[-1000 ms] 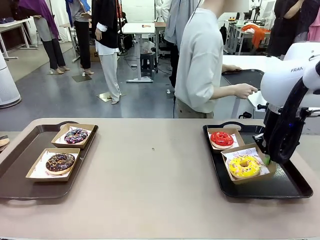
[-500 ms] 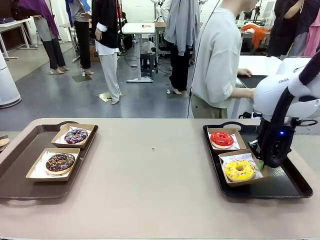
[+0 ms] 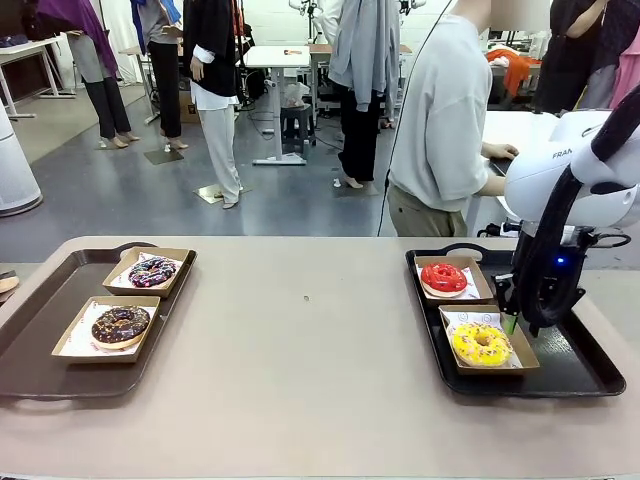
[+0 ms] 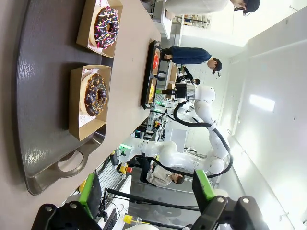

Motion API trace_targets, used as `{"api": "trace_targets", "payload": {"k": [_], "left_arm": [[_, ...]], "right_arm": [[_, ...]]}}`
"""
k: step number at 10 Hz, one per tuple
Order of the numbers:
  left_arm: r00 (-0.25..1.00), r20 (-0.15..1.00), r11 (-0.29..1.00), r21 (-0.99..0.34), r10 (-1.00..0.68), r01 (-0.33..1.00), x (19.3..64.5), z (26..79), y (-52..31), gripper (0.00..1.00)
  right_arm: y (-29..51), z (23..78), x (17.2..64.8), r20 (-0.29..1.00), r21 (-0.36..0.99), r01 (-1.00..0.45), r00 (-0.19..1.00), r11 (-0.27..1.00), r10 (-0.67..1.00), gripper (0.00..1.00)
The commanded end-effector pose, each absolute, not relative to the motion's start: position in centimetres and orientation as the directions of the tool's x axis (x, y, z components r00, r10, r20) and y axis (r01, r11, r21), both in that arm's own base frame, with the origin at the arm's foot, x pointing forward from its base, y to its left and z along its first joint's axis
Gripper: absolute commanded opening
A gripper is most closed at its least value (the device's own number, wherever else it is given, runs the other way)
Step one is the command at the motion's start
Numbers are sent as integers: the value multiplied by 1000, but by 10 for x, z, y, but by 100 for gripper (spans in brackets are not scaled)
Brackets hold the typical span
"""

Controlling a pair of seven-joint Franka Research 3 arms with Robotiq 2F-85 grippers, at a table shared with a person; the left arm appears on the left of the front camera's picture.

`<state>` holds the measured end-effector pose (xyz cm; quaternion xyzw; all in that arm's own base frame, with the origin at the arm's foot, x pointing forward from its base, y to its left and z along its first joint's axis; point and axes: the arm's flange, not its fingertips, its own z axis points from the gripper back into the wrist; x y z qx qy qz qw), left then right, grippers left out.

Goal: Individually package the donuts and arrange them on the tray.
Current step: Place the picked Paper togo box on the Handle tray.

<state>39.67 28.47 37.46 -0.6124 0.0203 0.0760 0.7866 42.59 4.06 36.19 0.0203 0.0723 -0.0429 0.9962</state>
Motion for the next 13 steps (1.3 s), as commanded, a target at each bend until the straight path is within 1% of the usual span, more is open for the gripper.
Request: {"api": "trace_targets", "payload": {"k": [1,6,7,8,10,11,12,13], "left_arm": [[987,-124,240,-960,99,-144,396,377,286,100],[987,-124,240,-960,99,-144,396,377,286,100],[987,-124,240,-960,99,-144,396,377,286,100],[987,-124,240,-960,99,-144,396,377,286,100],[987,-124,240,-960,99,-144,396,377,286,100],[987,-124,240,-960,99,-144,396,377,286,100],[987,-124,240,-960,99,-144,396,377,286,100],[987,-124,240,-960,99,-144,396,377,286,100]], "right_arm": [[41,365,426,-161,71,83,984,994,-71,100],[36,371,419,-166,90,77,984,993,-61,100],[32,377,413,-141,104,44,990,994,-29,100],[26,389,407,-136,148,2,991,989,18,100],[-5,425,392,-81,364,-89,989,927,126,100],[-32,445,385,-19,545,-156,980,824,198,100],[-51,454,380,51,652,-208,972,729,231,100],[-74,458,374,145,743,-247,967,622,210,100]]}}
